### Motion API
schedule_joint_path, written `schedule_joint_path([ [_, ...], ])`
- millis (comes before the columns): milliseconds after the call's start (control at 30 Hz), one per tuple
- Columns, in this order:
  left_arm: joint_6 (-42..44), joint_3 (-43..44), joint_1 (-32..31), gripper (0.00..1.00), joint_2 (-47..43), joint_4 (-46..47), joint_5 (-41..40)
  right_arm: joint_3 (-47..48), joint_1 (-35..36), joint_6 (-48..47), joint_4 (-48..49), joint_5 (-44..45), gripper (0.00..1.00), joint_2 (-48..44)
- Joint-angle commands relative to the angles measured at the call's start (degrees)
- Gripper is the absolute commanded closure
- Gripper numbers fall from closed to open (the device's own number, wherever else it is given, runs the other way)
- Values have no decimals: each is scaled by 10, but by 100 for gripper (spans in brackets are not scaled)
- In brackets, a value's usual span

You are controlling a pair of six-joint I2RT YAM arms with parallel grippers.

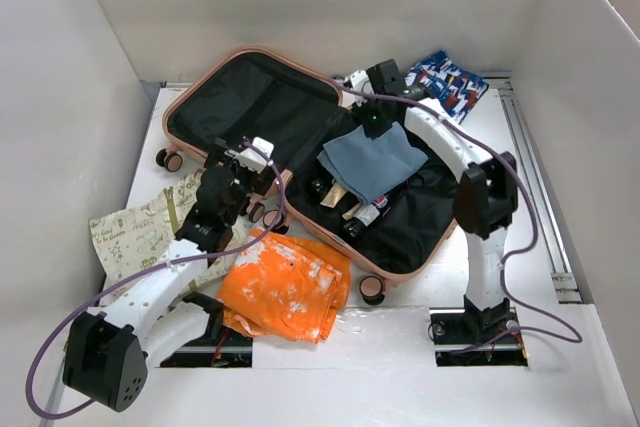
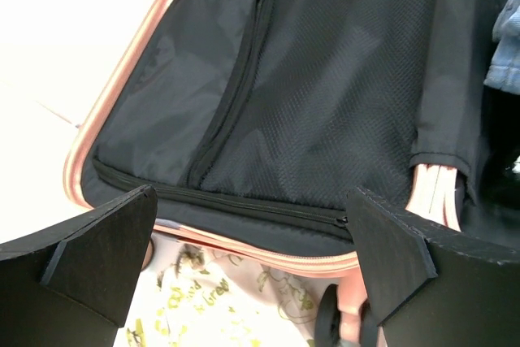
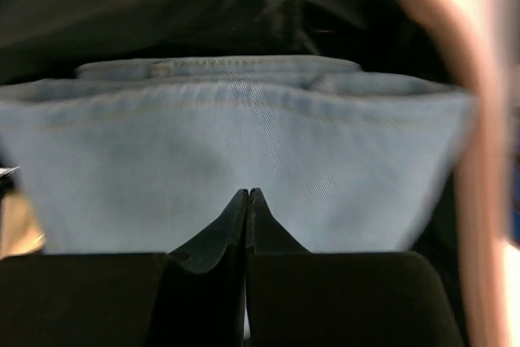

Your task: Pack the luggage

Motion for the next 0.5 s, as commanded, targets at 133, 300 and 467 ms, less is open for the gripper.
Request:
schedule_joint_path([
  [133, -80, 53, -2, 0, 1, -42, -6, -37, 22, 5, 117, -170, 100, 71],
  [300, -86, 65, 4, 0, 1, -80, 9, -66, 22, 5, 130, -149, 100, 23],
  [467, -140, 88, 20, 0, 1, -127, 15, -66, 27, 12, 113, -89, 63, -72],
])
